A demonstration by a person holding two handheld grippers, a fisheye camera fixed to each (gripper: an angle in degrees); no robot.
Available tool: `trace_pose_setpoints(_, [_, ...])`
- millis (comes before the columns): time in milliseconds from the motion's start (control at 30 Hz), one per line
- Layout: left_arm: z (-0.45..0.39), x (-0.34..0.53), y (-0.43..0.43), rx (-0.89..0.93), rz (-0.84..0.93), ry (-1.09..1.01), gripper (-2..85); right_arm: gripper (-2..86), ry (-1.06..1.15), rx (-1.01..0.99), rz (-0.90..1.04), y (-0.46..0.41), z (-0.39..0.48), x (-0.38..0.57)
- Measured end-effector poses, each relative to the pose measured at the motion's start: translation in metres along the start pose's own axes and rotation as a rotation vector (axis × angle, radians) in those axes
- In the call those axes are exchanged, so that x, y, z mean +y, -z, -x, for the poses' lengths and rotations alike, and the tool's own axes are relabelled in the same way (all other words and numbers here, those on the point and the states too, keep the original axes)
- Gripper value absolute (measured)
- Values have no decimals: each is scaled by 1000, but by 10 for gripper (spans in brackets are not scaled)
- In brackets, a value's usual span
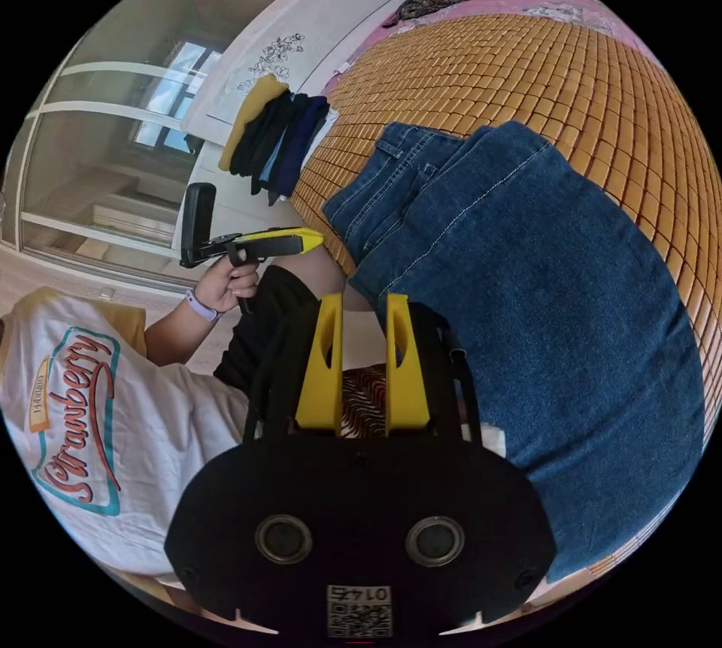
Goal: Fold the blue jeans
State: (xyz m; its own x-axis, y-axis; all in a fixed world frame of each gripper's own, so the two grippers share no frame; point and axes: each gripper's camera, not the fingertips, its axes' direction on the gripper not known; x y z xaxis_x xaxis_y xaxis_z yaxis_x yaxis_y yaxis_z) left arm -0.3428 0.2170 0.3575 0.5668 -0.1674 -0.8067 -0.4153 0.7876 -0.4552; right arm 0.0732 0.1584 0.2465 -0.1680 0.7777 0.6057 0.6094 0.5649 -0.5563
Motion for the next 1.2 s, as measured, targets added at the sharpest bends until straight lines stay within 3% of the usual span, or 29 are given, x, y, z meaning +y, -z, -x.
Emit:
trace_pose_setpoints(133, [-27,-2,-42,-83,124,-122,83,95,31,260,-59,14,-2,-49])
trace_pose_setpoints(267, [-34,10,-53,-165,99,-160,71,117,37,439,-110,14,-20,-109])
trace_pose_setpoints(433, [-37,19,-54,-147,111,-189,2,122,-41,419,57,-24,-68,-158])
trace_pose_setpoints(567, [-52,35,-47,-202,75,-259,-9,28,29,425,36,-14,-57,-162])
trace_pose_setpoints(833, [-64,59,-9,-166,15,-320,-10,10,204,398,-57,24,-16,-160])
trace_pose_setpoints(1033, [-27,63,-43,-163,111,-169,-9,35,159,346,-26,0,-38,-190])
trace_pose_setpoints(1200, [-20,72,-49,-141,110,-150,7,142,91,308,100,-31,-70,-210])
